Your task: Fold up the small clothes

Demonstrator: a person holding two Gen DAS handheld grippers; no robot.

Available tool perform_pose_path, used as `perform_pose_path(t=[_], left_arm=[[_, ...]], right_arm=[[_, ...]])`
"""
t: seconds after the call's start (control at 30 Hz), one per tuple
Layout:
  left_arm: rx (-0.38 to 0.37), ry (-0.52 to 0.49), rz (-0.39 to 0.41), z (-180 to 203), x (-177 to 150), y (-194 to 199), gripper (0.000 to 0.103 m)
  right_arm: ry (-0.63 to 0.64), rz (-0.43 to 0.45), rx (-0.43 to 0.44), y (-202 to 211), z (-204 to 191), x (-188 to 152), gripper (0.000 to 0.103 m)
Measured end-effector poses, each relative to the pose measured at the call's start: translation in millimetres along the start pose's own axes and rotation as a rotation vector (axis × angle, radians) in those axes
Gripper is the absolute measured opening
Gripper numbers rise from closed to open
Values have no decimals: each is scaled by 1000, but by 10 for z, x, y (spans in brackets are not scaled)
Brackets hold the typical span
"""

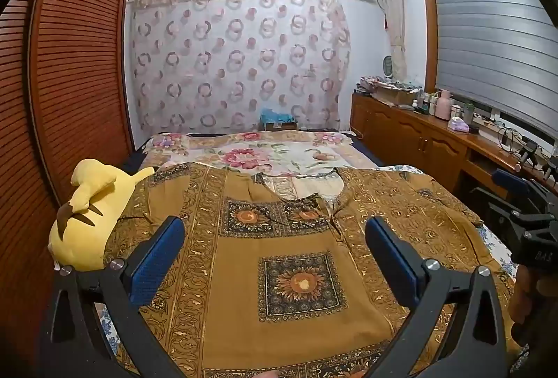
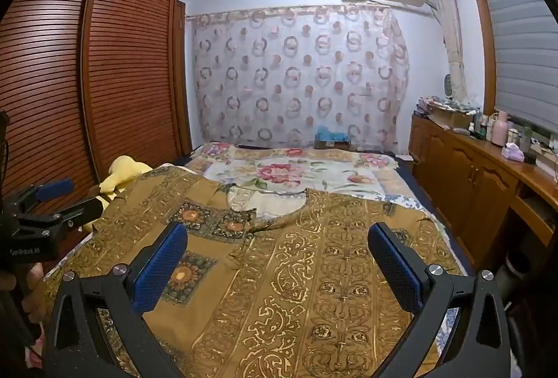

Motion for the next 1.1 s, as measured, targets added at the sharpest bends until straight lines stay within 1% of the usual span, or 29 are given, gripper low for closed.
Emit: perform_pose_path(t=[0.17, 0.4, 1.1], left_arm=[[-1, 3, -1, 3, -1, 1, 103], [-4, 8, -1, 1, -1, -1, 103], [-7, 13, 0, 5, 0, 2, 103]], right_arm=[[2, 3, -4, -2, -25, 7, 103], [-17, 12, -5, 44, 59, 11, 103], [-28, 13, 0, 0, 22, 0, 103]])
Point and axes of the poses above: each gripper's, at about its wrist camera, not at the fingertips, and y roughly against the way its jaws point, z to its right, x to its top, the point moved 8 cm from there along -y, roughly the way its jaws point, and after that the axes turned 15 degrees about y, right-handed, at the moved point
